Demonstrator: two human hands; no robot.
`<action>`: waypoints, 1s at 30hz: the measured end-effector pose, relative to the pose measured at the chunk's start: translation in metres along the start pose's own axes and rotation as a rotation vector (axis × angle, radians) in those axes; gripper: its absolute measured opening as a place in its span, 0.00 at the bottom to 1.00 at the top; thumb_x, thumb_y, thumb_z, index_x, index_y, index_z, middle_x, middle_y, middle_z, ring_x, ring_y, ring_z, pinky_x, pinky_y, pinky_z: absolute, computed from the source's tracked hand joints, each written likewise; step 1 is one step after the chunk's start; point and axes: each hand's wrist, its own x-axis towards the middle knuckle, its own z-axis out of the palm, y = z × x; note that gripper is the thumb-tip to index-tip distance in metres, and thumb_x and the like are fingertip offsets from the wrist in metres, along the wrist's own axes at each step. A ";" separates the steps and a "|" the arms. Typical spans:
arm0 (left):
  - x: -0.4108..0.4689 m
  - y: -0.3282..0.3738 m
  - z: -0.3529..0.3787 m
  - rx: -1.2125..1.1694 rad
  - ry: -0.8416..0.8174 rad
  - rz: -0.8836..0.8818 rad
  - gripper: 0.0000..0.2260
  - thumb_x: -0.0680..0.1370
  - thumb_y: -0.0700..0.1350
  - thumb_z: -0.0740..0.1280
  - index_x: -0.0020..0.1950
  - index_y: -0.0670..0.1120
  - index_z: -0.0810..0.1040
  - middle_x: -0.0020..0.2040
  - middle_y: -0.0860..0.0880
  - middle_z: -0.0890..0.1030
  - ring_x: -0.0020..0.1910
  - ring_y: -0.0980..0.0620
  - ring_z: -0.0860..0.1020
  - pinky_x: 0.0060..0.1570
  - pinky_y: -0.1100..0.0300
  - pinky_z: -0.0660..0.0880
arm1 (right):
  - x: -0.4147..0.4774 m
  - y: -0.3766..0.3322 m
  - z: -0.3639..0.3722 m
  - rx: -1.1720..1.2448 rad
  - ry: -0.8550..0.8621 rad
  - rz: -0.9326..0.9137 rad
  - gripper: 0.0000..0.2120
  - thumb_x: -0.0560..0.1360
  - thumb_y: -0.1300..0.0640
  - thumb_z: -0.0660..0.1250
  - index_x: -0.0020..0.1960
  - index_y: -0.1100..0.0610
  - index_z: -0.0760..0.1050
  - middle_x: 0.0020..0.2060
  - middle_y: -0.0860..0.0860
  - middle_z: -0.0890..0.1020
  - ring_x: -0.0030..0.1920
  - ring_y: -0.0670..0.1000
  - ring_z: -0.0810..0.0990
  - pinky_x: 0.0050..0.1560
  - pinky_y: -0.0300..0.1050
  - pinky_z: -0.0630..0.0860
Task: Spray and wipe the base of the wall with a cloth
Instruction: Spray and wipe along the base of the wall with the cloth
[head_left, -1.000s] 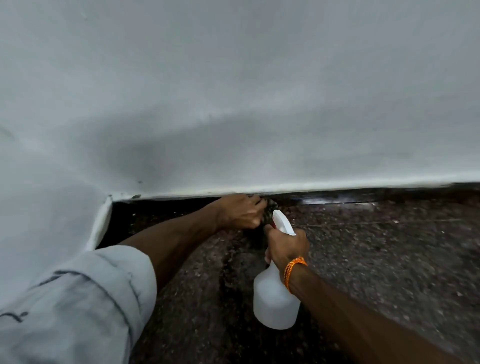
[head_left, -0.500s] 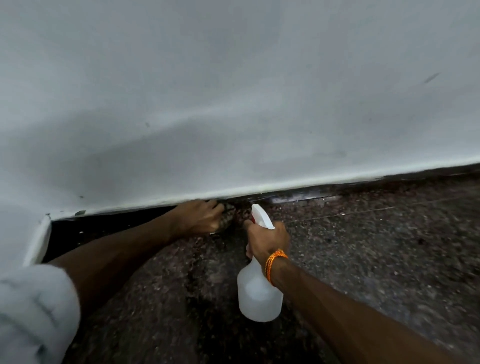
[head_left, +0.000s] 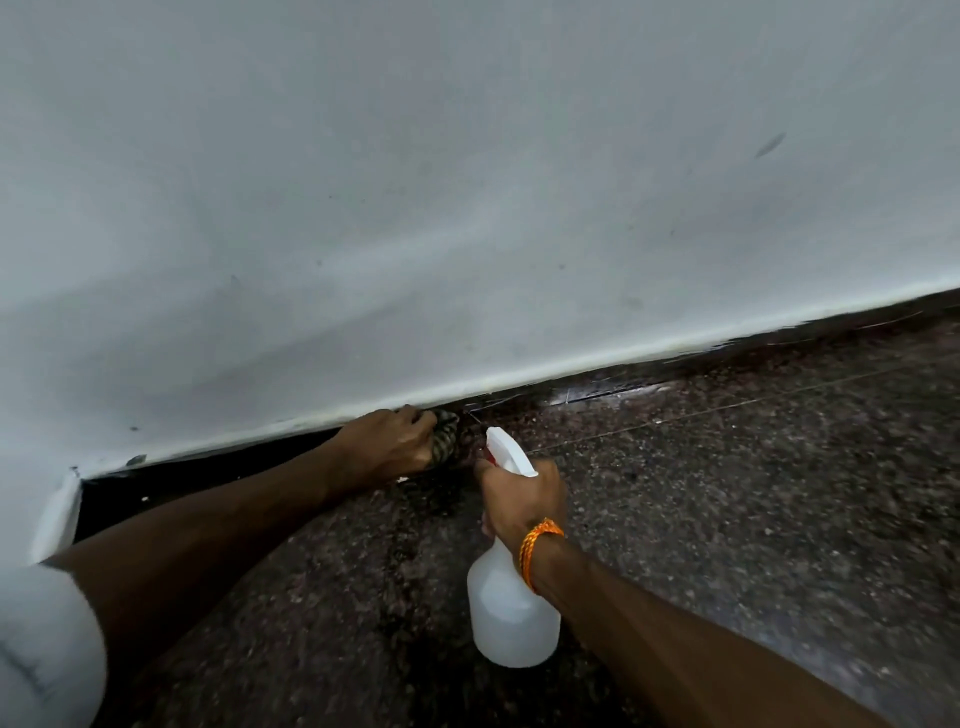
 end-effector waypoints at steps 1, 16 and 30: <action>0.006 0.001 -0.004 -0.004 0.012 0.017 0.11 0.72 0.35 0.55 0.48 0.36 0.75 0.35 0.41 0.76 0.27 0.43 0.75 0.17 0.59 0.67 | 0.001 0.001 -0.004 0.009 0.002 0.001 0.12 0.64 0.51 0.73 0.34 0.57 0.75 0.33 0.63 0.84 0.35 0.66 0.85 0.37 0.61 0.84; 0.012 -0.002 0.012 0.103 -0.042 0.176 0.16 0.72 0.40 0.58 0.53 0.43 0.82 0.41 0.43 0.79 0.30 0.44 0.77 0.21 0.57 0.71 | 0.024 0.015 -0.070 0.109 0.141 0.081 0.17 0.71 0.50 0.75 0.41 0.48 0.65 0.45 0.63 0.84 0.41 0.63 0.86 0.40 0.58 0.86; 0.014 0.001 -0.012 0.011 -0.090 0.023 0.07 0.68 0.39 0.62 0.37 0.39 0.79 0.36 0.41 0.77 0.27 0.42 0.77 0.18 0.57 0.69 | 0.016 0.007 -0.059 0.069 0.000 0.047 0.13 0.72 0.57 0.72 0.36 0.53 0.68 0.29 0.61 0.82 0.25 0.58 0.79 0.32 0.49 0.80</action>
